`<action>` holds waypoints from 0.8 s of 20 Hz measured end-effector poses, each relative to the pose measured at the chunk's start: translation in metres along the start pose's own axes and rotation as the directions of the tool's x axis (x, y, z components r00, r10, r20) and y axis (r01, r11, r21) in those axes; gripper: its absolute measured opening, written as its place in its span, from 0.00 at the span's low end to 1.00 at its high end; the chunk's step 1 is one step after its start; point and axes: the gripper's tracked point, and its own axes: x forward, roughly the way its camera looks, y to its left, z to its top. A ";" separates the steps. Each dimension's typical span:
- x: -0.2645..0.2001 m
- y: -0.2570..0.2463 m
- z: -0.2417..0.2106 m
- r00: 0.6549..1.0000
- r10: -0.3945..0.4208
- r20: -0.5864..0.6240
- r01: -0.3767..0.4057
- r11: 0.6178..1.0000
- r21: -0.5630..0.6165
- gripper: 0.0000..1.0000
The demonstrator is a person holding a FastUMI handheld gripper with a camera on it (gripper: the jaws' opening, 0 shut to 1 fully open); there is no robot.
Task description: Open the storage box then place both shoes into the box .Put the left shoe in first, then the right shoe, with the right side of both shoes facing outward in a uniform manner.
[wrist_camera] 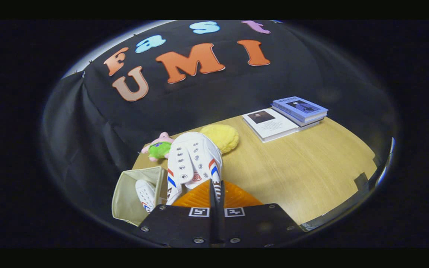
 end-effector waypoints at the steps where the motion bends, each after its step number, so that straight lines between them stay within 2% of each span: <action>1: -0.001 0.016 -0.004 1.000 0.014 -0.001 -0.014 1.000 0.000 0.00; 4: -0.007 0.060 -0.020 0.998 0.054 -0.013 -0.054 0.998 -0.019 0.00; 7: -0.007 0.091 -0.040 0.998 0.061 -0.033 -0.063 0.997 -0.037 0.00; 16: 0.012 0.129 -0.090 0.994 0.064 -0.089 -0.079 0.981 -0.176 0.01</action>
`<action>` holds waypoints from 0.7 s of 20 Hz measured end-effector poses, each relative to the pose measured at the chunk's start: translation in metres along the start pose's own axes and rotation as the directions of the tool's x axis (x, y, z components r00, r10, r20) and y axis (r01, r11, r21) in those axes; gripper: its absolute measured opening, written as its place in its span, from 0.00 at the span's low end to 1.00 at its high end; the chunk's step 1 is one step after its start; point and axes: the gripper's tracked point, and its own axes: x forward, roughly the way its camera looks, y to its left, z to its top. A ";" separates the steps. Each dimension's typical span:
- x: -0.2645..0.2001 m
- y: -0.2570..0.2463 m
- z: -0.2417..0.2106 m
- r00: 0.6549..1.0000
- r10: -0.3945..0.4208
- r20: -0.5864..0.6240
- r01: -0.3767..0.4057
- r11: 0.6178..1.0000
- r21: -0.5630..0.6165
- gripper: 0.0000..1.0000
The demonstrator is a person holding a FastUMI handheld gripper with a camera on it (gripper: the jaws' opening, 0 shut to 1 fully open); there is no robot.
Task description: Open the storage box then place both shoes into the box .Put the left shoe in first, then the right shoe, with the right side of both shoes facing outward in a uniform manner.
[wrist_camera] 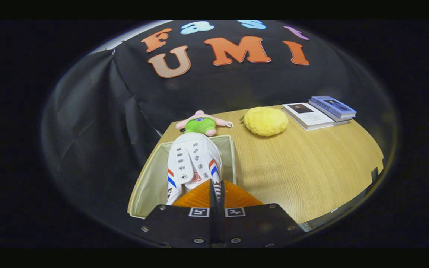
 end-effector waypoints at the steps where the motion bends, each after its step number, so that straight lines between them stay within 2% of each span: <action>1: 0.006 0.000 -0.006 1.000 -0.005 -0.017 0.005 1.000 -0.016 0.02; 3: 0.007 0.008 -0.009 0.999 0.029 -0.017 -0.029 1.000 0.002 0.11; 5: -0.001 0.012 0.013 0.996 0.066 0.054 -0.067 0.998 0.016 0.21; 8: -0.008 0.000 0.036 0.996 0.052 0.068 -0.048 0.997 -0.055 0.84; 9: -0.012 -0.006 0.047 0.995 0.050 0.084 -0.045 0.997 -0.057 0.91; 10: -0.016 -0.013 0.059 0.993 0.047 0.106 -0.041 0.998 -0.056 0.98; 14: -0.041 -0.048 0.112 0.982 0.010 0.191 0.006 0.996 -0.084 0.99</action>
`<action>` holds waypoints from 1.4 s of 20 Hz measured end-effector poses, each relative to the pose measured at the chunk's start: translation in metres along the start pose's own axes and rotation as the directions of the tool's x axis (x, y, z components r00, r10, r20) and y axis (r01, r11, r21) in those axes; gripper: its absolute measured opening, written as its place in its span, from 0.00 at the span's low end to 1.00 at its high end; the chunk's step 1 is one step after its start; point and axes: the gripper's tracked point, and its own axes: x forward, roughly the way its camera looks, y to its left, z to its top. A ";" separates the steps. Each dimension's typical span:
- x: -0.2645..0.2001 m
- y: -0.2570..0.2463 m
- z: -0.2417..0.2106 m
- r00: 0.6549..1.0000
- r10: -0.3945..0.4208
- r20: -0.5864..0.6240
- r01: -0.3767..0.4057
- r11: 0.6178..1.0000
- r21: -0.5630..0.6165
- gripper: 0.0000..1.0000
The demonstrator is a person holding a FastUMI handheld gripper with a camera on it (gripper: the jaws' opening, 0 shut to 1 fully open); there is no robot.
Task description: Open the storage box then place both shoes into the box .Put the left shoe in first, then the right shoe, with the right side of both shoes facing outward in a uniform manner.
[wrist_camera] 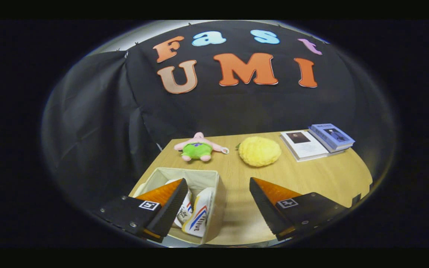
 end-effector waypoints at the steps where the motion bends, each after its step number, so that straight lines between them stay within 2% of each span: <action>1: -0.004 -0.010 0.014 1.000 -0.008 0.020 0.008 1.000 -0.010 0.99; 6: -0.036 -0.076 0.081 0.988 -0.069 0.140 0.076 0.996 -0.045 0.99; 11: -0.086 -0.155 0.144 0.945 -0.186 0.270 0.199 0.980 -0.023 0.98; 13: -0.109 -0.179 0.162 0.925 -0.210 0.316 0.224 0.974 -0.008 0.98; 20: -0.179 -0.248 0.189 0.854 -0.302 0.424 0.319 0.947 0.033 0.98; 28: -0.198 -0.283 0.193 0.816 -0.361 0.452 0.364 0.928 0.083 0.99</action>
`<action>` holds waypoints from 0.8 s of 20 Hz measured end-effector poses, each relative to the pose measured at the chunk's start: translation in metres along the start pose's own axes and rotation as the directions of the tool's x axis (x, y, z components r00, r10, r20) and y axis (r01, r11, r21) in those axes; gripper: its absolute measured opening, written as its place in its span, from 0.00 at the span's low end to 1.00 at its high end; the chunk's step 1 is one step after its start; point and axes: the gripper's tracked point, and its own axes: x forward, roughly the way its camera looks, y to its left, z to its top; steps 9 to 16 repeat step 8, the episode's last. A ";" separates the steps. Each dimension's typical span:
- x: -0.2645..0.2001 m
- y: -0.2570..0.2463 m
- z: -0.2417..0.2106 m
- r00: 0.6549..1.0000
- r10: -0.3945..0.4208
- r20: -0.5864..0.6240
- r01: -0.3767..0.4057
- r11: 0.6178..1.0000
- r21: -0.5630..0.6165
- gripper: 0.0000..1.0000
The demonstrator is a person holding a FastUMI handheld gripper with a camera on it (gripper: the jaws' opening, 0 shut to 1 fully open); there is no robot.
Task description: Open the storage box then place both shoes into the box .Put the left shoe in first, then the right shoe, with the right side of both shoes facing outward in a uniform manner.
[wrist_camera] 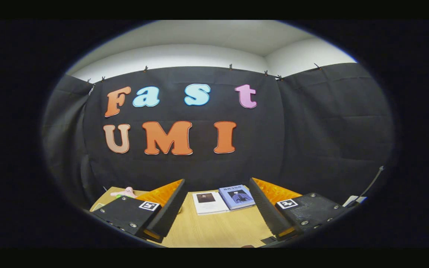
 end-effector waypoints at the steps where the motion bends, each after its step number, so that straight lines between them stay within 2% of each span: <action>1: 0.002 -0.001 0.000 1.000 -0.001 0.000 0.001 1.000 0.005 0.99; 16: 0.009 -0.002 -0.007 1.000 -0.008 -0.005 0.008 1.000 0.014 0.98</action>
